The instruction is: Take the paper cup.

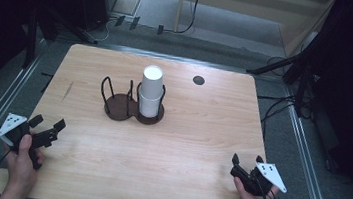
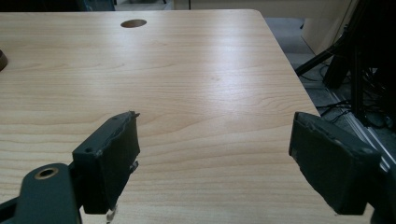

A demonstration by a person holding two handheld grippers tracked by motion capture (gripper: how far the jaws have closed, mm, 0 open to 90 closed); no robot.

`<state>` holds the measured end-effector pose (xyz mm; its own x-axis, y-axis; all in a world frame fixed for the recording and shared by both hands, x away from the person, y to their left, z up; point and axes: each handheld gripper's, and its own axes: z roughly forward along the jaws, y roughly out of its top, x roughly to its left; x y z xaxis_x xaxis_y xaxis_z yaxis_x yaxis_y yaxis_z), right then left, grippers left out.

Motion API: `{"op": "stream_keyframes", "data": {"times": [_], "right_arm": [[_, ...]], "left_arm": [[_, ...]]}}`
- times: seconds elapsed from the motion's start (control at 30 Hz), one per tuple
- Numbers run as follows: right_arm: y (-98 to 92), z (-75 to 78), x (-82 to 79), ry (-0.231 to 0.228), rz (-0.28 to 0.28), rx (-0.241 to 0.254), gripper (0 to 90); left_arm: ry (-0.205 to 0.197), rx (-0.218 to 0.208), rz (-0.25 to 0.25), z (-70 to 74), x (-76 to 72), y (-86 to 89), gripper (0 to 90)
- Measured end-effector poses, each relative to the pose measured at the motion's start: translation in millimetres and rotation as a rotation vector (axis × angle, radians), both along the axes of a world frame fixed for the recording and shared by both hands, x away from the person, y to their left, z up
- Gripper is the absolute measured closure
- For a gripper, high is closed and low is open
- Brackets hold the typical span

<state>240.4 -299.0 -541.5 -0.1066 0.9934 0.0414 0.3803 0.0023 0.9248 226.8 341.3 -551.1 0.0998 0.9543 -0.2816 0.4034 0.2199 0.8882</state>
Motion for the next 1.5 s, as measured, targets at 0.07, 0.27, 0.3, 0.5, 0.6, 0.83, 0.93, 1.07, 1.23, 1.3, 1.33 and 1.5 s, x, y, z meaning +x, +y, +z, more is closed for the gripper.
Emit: {"op": "stream_keyframes", "data": {"times": [0.07,0.27,0.3,0.5,0.6,0.83,0.93,1.07,1.23,1.3,1.33,1.5], "right_arm": [[1.1,1.8,0.7,0.0,-0.005,-0.016,15.2],[13.2,14.3,4.8,-0.004,0.021,0.018,13.5],[16.7,17.3,5.5,-0.006,0.03,0.02,13.3],[40.7,32.2,13.3,0.018,0.073,0.033,11.0],[55.1,38.8,17.7,0.019,0.094,0.034,10.9],[83.4,50.1,29.3,0.01,0.146,0.041,10.9],[100.2,56.0,36.0,0.01,0.173,0.04,11.0],[116.1,60.2,41.1,0.01,0.199,0.03,11.1],[133.1,64.1,46.0,0.009,0.226,0.025,11.2],[139.2,65.5,47.5,0.012,0.236,0.024,11.2],[141.9,66.0,48.5,0.009,0.242,0.022,11.2],[155.1,68.6,52.1,0.016,0.263,0.024,11.3]], "left_arm": [[0.001,0.015,-0.003,0.0,0.4,-1.5,9.5],[0.001,0.036,-0.009,-0.4,0.4,-4.1,9.5],[0.001,0.036,-0.01,-0.5,0.6,-4.1,9.5],[0.003,0.046,-0.016,-0.9,1.5,-5.4,9.5],[0.003,0.051,-0.02,-0.9,1.4,-5.7,9.5],[0.003,0.043,-0.018,-1.0,1.6,-5.3,9.5],[0.006,0.042,-0.019,-1.0,1.7,-4.9,9.5],[0.007,0.036,-0.02,-1.2,2.0,-4.5,9.4],[0.008,0.034,-0.02,-1.3,2.3,-4.4,9.5],[0.01,0.034,-0.019,-1.3,2.4,-4.2,9.4],[0.012,0.032,-0.019,-1.3,2.4,-4.2,9.5],[0.015,0.03,-0.019,-1.3,2.6,-3.7,9.5]]}}
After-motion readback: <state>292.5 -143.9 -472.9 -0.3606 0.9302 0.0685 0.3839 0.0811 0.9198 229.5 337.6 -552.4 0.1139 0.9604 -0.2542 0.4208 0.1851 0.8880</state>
